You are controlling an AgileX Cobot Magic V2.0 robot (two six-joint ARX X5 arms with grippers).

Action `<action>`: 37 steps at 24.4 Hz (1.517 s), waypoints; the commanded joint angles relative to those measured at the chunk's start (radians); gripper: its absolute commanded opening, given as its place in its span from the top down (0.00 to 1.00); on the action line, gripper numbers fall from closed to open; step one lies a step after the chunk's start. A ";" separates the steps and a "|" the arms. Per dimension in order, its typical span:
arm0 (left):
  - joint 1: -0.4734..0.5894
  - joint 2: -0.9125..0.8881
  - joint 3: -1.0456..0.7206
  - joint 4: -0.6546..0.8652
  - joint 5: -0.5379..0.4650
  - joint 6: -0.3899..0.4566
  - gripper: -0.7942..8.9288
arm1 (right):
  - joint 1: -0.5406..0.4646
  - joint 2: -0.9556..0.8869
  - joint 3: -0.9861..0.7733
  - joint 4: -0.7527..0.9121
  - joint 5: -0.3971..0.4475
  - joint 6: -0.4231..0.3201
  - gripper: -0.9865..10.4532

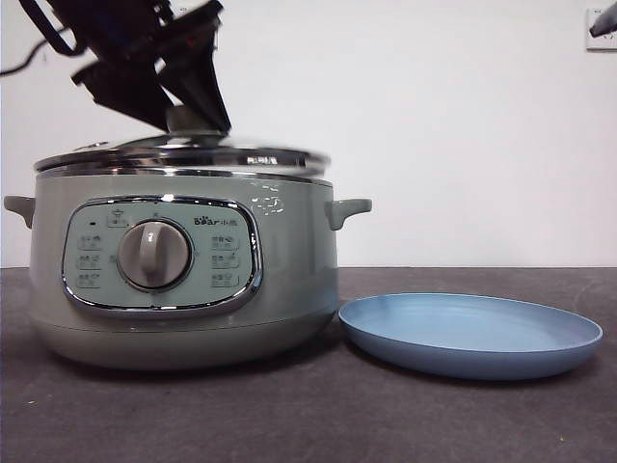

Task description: Take the pumpkin out from the steamer,put the pumpkin in the blue plate,close the lid

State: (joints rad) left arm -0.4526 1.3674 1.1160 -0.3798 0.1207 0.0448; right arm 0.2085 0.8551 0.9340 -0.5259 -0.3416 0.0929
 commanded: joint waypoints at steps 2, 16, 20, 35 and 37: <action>0.002 -0.128 0.005 0.015 -0.044 0.012 0.93 | 0.045 0.036 0.006 0.072 -0.035 0.016 0.48; 0.002 -0.541 0.005 -0.158 -0.387 0.013 0.93 | 0.365 0.510 0.335 0.040 -0.044 -0.032 0.47; 0.002 -0.612 0.005 -0.213 -0.488 0.020 0.93 | 0.440 0.679 0.515 -0.083 -0.012 -0.073 0.46; 0.002 -0.694 0.005 -0.325 -0.592 0.039 0.93 | 0.619 1.179 0.863 -0.185 0.246 -0.230 0.39; 0.002 -0.694 0.005 -0.325 -0.592 0.038 0.93 | 0.618 1.213 0.863 -0.185 0.247 -0.230 0.39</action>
State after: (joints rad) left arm -0.4519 0.6849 1.1126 -0.7483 -0.4618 0.0711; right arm 0.8261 2.0502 1.7981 -0.7135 -0.0971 -0.1284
